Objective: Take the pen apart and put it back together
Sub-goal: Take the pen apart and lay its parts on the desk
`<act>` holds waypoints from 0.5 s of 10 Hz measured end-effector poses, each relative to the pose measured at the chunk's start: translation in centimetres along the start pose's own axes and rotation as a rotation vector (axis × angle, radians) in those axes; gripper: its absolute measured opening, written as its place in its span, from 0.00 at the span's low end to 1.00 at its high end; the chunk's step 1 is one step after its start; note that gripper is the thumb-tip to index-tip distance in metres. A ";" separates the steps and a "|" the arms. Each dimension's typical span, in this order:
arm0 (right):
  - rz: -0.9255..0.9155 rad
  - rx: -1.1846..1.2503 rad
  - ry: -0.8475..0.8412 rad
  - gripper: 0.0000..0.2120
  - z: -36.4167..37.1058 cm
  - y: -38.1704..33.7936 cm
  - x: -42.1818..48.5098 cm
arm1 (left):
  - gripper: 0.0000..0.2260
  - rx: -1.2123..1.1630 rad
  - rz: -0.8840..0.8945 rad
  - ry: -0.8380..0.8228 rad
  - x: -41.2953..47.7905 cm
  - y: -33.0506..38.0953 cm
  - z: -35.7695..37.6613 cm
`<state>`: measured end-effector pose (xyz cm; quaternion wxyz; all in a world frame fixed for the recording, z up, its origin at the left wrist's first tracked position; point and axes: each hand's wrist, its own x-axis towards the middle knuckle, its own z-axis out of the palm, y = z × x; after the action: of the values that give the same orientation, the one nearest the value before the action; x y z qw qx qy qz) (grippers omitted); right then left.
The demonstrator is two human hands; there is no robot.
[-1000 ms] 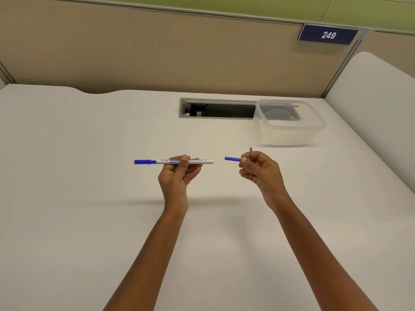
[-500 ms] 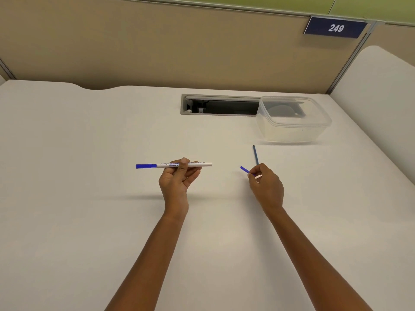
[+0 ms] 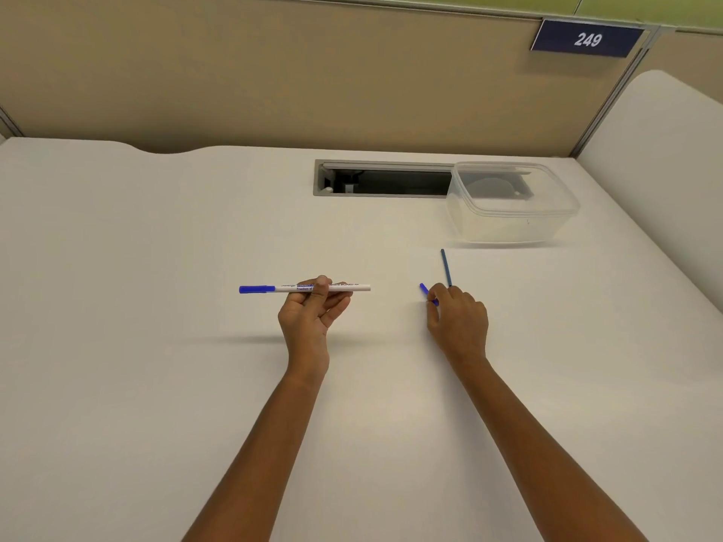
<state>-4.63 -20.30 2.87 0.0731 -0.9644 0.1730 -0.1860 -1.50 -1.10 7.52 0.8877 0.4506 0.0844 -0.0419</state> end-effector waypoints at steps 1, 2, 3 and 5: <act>-0.004 -0.013 -0.018 0.08 0.1 0.2 0.0 | 0.06 -0.003 -0.004 -0.002 0.0 0.0 0.0; -0.015 0.014 0.001 0.07 0.0 0.1 -0.2 | 0.06 -0.006 -0.008 -0.005 -0.1 -0.1 0.0; -0.007 0.016 -0.018 0.07 0.0 0.1 -0.2 | 0.06 -0.009 -0.016 -0.014 -0.1 -0.1 -0.1; 0.047 0.203 0.010 0.05 -0.7 -1.0 -0.4 | 0.06 0.009 -0.067 -0.043 0.1 -0.4 -0.3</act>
<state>-4.97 -19.32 3.61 0.1738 -0.9469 0.1760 -0.2054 -1.51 -1.07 7.04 0.8853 0.4507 0.0800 -0.0816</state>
